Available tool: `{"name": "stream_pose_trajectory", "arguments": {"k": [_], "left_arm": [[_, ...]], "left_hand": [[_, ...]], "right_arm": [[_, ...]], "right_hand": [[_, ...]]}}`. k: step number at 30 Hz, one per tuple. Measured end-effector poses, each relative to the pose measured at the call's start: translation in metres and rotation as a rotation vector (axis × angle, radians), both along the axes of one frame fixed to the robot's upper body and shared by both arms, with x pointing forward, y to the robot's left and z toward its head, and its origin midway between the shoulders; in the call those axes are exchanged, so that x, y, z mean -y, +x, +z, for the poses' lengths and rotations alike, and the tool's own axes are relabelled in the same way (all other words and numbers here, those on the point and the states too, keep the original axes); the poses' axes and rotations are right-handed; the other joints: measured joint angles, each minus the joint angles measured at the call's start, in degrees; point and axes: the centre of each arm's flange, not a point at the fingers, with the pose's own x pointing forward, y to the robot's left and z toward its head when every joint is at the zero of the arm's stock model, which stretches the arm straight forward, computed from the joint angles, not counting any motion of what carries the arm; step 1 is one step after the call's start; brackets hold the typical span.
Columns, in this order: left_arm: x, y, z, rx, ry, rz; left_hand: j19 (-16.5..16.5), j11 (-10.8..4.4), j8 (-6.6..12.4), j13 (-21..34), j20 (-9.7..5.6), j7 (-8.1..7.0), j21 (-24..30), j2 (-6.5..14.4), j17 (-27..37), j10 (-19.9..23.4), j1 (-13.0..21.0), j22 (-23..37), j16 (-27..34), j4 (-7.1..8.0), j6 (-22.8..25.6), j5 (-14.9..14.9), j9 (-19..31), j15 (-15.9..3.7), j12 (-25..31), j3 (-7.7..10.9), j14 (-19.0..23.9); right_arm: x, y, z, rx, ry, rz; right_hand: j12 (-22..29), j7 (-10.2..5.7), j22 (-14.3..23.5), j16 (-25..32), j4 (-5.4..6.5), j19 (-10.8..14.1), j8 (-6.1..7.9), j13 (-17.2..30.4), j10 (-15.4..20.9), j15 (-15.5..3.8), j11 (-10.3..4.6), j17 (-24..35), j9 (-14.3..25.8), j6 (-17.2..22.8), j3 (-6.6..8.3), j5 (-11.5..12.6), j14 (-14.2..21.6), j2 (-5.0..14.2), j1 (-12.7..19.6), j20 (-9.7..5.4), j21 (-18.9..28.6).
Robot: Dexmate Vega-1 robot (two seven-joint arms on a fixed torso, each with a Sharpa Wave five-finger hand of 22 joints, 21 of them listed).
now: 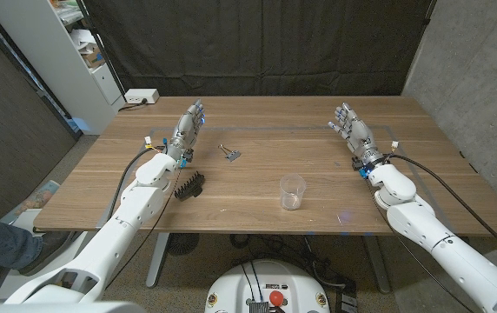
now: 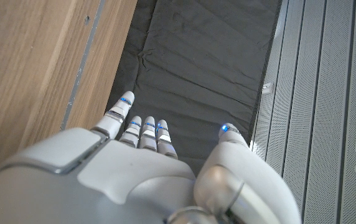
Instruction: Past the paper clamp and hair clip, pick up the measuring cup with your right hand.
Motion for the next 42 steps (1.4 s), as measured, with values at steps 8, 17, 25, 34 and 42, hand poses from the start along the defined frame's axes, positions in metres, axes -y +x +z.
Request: {"name": "stream_pose_trajectory", "arguments": {"k": [8,17,25,34,42], "left_arm": [[0.000,-0.002,0.003,0.004,0.005,0.003],[0.000,-0.004,0.004,0.006,0.005,0.006],[0.001,-0.003,0.004,0.005,0.005,0.006],[0.002,-0.003,0.004,0.006,0.008,0.004],[0.005,-0.003,0.006,0.005,0.015,0.002]], "left_hand": [[0.0,0.00,0.00,0.0,0.00,0.00,0.0,0.0,0.0,0.0,0.0,0.0,0.0,0.00,0.0,0.0,0.0,0.00,0.0,0.00,0.0],[0.0,-0.25,0.00,0.0,0.00,0.00,0.0,0.0,0.0,-0.2,0.0,0.0,0.0,0.00,0.0,0.0,0.0,0.00,0.0,0.00,0.0],[0.3,-0.23,0.00,0.0,0.30,0.00,0.0,0.0,0.0,-0.2,0.0,0.0,0.2,0.01,0.0,0.0,0.0,0.00,0.0,0.01,0.0],[0.3,-0.23,0.00,0.0,0.30,0.00,0.0,0.0,0.0,-0.2,0.0,0.0,0.2,0.01,0.0,0.0,0.0,0.00,0.0,0.01,0.0],[0.3,-0.22,0.00,0.0,0.30,0.00,0.0,0.0,0.0,-0.2,0.0,0.0,0.2,-0.24,0.0,0.0,0.0,0.00,0.0,-0.24,0.0]], "right_arm": [[0.002,-0.006,0.000,0.013,-0.010,-0.003],[0.006,-0.012,-0.003,0.024,-0.019,-0.007],[0.009,-0.018,-0.007,0.032,-0.026,-0.014],[0.009,-0.024,-0.013,0.033,-0.033,-0.015],[0.009,-0.031,-0.016,0.048,-0.044,-0.026]], "right_hand": [[0.0,0.00,0.0,0.0,-0.23,0.0,0.00,0.0,0.2,0.11,-0.17,0.3,0.0,0.0,-0.23,0.0,0.7,0.23,0.2,0.00,0.0],[0.0,0.00,0.0,0.0,-0.47,0.0,0.00,0.0,0.2,0.11,-0.17,0.3,0.0,0.0,0.00,0.0,0.7,0.23,0.2,0.00,0.0],[0.0,0.00,0.0,0.0,-0.47,0.0,0.00,0.0,0.4,-0.10,-0.36,0.3,0.0,0.0,0.00,0.0,0.9,0.00,0.5,0.00,0.0],[0.0,0.00,0.0,0.4,-0.70,0.6,0.00,0.0,0.4,0.01,-0.36,0.3,0.0,0.0,-0.24,0.0,2.1,0.00,0.5,-0.21,0.4],[0.0,-0.31,0.0,0.4,-0.70,0.6,0.00,0.1,0.4,0.01,-0.36,0.3,0.0,-0.3,-0.24,0.0,2.1,0.00,0.4,-0.21,0.4]]}}
